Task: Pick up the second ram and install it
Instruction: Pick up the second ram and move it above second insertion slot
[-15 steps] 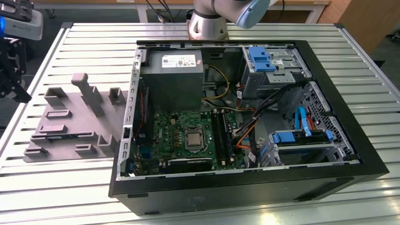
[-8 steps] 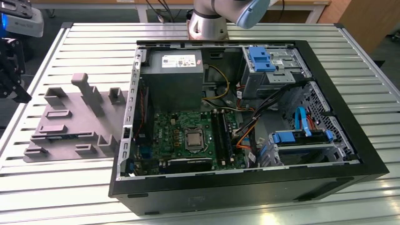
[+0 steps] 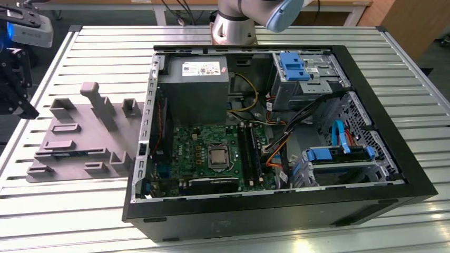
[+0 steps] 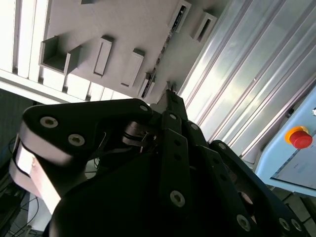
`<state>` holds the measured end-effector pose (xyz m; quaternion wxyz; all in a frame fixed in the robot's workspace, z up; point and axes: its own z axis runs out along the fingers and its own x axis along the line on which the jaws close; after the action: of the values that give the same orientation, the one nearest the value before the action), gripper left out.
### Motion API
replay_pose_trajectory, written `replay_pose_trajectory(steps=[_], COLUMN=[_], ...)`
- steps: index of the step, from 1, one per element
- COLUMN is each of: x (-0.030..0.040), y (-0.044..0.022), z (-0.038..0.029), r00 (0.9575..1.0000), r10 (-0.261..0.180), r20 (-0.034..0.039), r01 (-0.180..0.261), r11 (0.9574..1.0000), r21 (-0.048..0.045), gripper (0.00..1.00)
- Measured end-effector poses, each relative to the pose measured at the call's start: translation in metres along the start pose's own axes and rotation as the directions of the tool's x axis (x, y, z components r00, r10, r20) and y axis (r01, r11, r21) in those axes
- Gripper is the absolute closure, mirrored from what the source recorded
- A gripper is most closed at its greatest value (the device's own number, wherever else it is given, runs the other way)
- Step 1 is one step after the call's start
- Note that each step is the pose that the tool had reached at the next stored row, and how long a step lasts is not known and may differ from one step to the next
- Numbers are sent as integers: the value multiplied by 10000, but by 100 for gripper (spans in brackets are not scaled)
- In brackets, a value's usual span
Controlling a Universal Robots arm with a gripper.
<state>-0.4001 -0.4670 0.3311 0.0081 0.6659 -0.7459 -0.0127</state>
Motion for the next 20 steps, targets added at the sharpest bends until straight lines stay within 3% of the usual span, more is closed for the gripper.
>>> replay_pose_trajectory(steps=[8,13,17,20], x=[7,10,11,11], y=[0,6,8,10], z=[97,182,250,255], r00=[10000,9999,9999,9999], r10=[-25,-29,-35,-34], r20=[86,96,97,95], r01=[25,28,34,33], r11=[10000,10000,10000,10000], r21=[57,75,82,82], gripper=[89,65,53,47])
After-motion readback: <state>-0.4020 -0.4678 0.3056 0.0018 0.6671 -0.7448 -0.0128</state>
